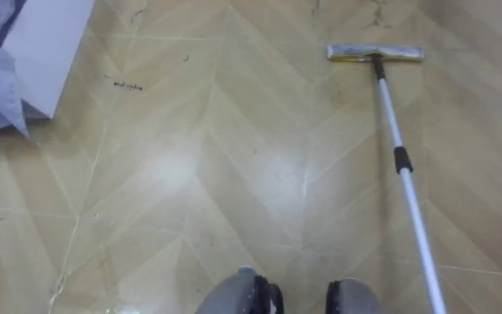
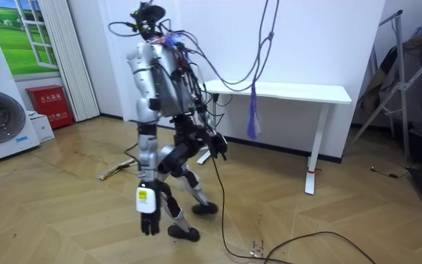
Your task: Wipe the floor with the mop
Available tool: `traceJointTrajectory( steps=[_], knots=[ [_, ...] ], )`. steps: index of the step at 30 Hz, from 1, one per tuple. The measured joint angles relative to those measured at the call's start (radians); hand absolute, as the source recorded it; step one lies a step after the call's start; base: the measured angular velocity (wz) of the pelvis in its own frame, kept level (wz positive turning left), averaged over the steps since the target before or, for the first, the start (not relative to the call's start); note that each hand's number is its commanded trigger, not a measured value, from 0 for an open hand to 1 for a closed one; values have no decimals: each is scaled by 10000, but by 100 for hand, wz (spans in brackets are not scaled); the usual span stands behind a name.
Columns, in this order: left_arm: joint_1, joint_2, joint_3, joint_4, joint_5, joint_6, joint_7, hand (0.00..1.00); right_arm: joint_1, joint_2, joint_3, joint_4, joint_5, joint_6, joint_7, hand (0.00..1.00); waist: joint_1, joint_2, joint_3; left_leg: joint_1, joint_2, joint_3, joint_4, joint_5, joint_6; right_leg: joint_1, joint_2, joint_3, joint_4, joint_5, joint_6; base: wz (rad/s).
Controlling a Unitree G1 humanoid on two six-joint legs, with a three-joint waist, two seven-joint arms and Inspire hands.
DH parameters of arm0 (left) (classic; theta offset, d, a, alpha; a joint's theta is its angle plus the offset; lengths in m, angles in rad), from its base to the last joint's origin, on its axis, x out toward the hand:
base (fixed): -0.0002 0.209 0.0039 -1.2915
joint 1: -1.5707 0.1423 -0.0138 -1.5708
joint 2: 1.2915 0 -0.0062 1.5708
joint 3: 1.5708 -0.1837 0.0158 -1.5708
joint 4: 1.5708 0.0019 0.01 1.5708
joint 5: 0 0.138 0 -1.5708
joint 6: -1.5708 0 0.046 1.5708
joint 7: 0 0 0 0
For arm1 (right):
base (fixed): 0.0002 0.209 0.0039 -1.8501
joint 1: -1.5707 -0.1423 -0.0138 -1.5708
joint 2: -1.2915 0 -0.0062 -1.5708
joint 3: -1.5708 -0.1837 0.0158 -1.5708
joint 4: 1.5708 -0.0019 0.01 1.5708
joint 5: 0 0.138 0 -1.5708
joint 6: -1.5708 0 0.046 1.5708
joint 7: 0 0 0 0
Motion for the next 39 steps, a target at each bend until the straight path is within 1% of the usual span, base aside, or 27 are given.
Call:
traceJointTrajectory(
  steps=[3, 4, 5, 7, 8, 9, 11, 12, 13, 15, 16, 17, 18, 19, 20, 21, 22, 23, 24, 25, 26, 29, 30, 32, 34, 37, 39],
  knots=[
    [154, -154, -155, -8, 28, 88, -40, 0, 94, 284, -16, 10, -18, 55, -41, 100, 2, 9, 0, 645, -22, -85, -349, -426, -120, -386, 245, -249, -2903, 220, -236, -31],
    [202, -193, -133, -5, 36, 183, -32, 0, -42, 281, -100, 18, -135, 183, -50, 100, 82, -13, 5, 975, -28, -134, -426, -656, -193, -346, 307, -521, -3763, 581, -385, -9],
    [256, -213, -115, 0, 28, 299, -25, 0, -174, 252, -214, 32, -257, 334, -95, 100, 78, -13, 5, 1351, -31, -225, -447, -903, -297, -134, 319, -716, -3913, 943, -619, 0],
    [257, -195, -112, -17, 20, 475, -15, 0, -646, 140, -337, 49, -412, 591, -132, 100, 232, -136, 52, 1743, 26, -290, -140, -1096, -535, 336, 283, -830, -3682, 809, -714, 0],
    [256, -173, -126, -45, -21, 477, 21, 0, -1237, -20, -436, 86, -638, 769, -170, 100, 332, -244, 130, 1516, 223, -205, 905, -773, -1054, 522, 351, -850, -3372, 500, -780, -16],
    [278, -140, -216, -56, -108, 484, 84, 0, -1583, -116, -421, 86, -723, 843, -185, 100, 397, -316, 152, 1254, 364, -177, 1635, -396, -1341, 567, 429, -813, -3192, 332, -856, -33],
    [256, -127, -401, -131, -299, 491, 338, 0, -3049, -580, -318, 40, -839, 840, -180, 100, 920, -617, 274, 155, 699, -200, 4114, 1809, -1584, 704, 821, -547, -2587, -210, -1155, -54],
    [245, -106, -400, -148, -299, 489, 348, 0, -3384, -655, -227, 12, -846, 796, -169, 100, 998, -766, 299, -100, 687, -213, 4507, 2322, -1674, 713, 865, -433, -2433, -377, -1210, -44],
    [241, -30, -411, -157, -312, 457, 349, 0, -3932, -761, -147, -23, -824, 660, -109, 100, 1148, -1002, 299, -623, 690, -257, 4825, 2372, -1718, 747, 911, -349, -2171, -645, -1247, -17],
    [266, 83, -393, -258, -305, 456, 343, 0, -4488, -810, 90, -192, -441, 322, -13, 100, 1364, -1108, 355, -1367, 900, -257, 4200, 1796, -1704, 1047, 1031, -360, -2093, -973, -1232, 0],
    [346, 93, -385, -360, -268, 452, 309, 0, -4554, -803, 65, -316, -245, 151, 62, 100, 1456, -1179, 381, -1595, 917, -270, 2783, 1486, -1675, 1361, 1070, -386, -2230, -1162, -1184, 13],
    [445, 80, -385, -419, -254, 422, 180, 0, -4513, -786, 46, -370, -88, 77, 172, 100, 1454, -1174, 362, -1545, 877, -330, 837, 1498, -1680, 1755, 1071, -426, -2488, -1358, -1130, 14],
    [460, 76, -381, -413, -244, 419, 95, 0, -4424, -769, 52, -373, 45, 75, 199, 100, 1452, -1136, 346, -1479, 896, -330, -85, 1577, -1678, 1998, 1068, -489, -2635, -1443, -1098, 15],
    [498, 90, -236, -398, -152, 448, -29, 0, -3986, -729, 58, -360, 292, 33, 231, 100, 1407, -1073, 321, -1353, 899, -261, -863, 2095, -1152, 2554, 1006, -567, -2969, -1665, -948, 47],
    [460, 84, -144, -372, 93, 440, -180, 0, -3229, -791, 7, -331, 393, -15, 323, 100, 1143, -927, 229, -1002, 702, -198, -956, 1910, -781, 3122, 803, -676, -3243, -1889, -764, 72],
    [398, 80, -135, -392, 195, 430, -235, 0, -2842, -847, -13, -263, 442, -37, 336, 100, 992, -835, 210, -846, 577, -153, -966, 1787, -589, 3242, 716, -689, -3216, -1925, -711, 103],
    [314, 81, -39, -457, 462, 329, -298, 0, -1991, -914, 5, -71, 459, -46, 330, 100, 807, -753, 134, -544, 410, 135, -986, 1517, -255, 3323, 418, -658, -2711, -1803, -471, 81],
    [309, 80, 58, -622, 592, 267, -293, 0, -1075, -909, 3, -26, 460, -45, 264, 100, 736, -694, 91, -221, 247, 309, -960, 1195, -103, 3186, 159, -561, -1859, -1317, -52, 53],
    [308, 74, 121, -663, 685, 244, -288, 0, -677, -877, 4, 11, 451, -41, 229, 100, 726, -665, 69, -44, 187, 346, -957, 1017, -65, 3047, 107, -455, -1397, -902, 24, 3],
    [317, 69, 204, -679, 706, 233, -262, 0, 22, -783, 5, 31, 388, -2, 162, 100, 646, -506, -24, 241, 151, 338, -958, 725, -39, 2666, 157, -211, -537, 63, 117, -24],
    [338, 63, 201, -729, 692, 227, -124, 0, 491, -679, 27, 31, 356, 2, 103, 100, 506, -362, -89, 476, 116, 292, -1066, 555, -25, 2208, 193, -76, -38, 433, 148, -31],
    [143, -45, 195, -784, 701, 152, 192, 0, 787, -349, 48, 28, 70, 36, -136, 100, 201, 96, -52, 818, 93, -446, -1268, 402, -212, 782, 449, 18, -583, 360, 35, -54],
    [100, -52, 184, -783, 691, 151, 212, 0, 768, -229, 46, 19, 0, 36, -207, 100, 191, 141, -40, 951, 90, -583, -1358, 368, -276, 648, 499, 26, -1074, 363, 32, -67],
    [109, -74, 150, -779, 692, 175, 340, 0, 516, 201, -14, -4, -383, 173, -435, 100, 54, 82, 0, 1447, -87, -962, -1721, 218, -511, 606, 495, -97, -3896, 559, -86, -49],
    [114, -169, 158, -727, 692, 309, 399, 0, 105, 283, -195, -82, -665, 511, -473, 100, 49, 35, 42, 1587, -244, -1350, -1564, -94, -683, 731, 575, -155, -4874, 929, -249, -19],
    [132, -236, 86, -698, 418, 660, 412, 0, -1038, 44, -575, -17, -1201, 1086, -529, 100, 151, 6, 84, 1750, -159, -1331, -723, -281, -1008, 1146, 130, -805, -4338, 767, -569, 9],
    [139, -77, -128, -703, -129, 714, 530, 0, -2159, -371, -553, 45, -1418, 1199, -530, 100, 392, -210, 180, 1087, 217, -926, 1247, 319, -1782, 1178, 143, -854, -3604, 242, -779, 3]
  ],
)
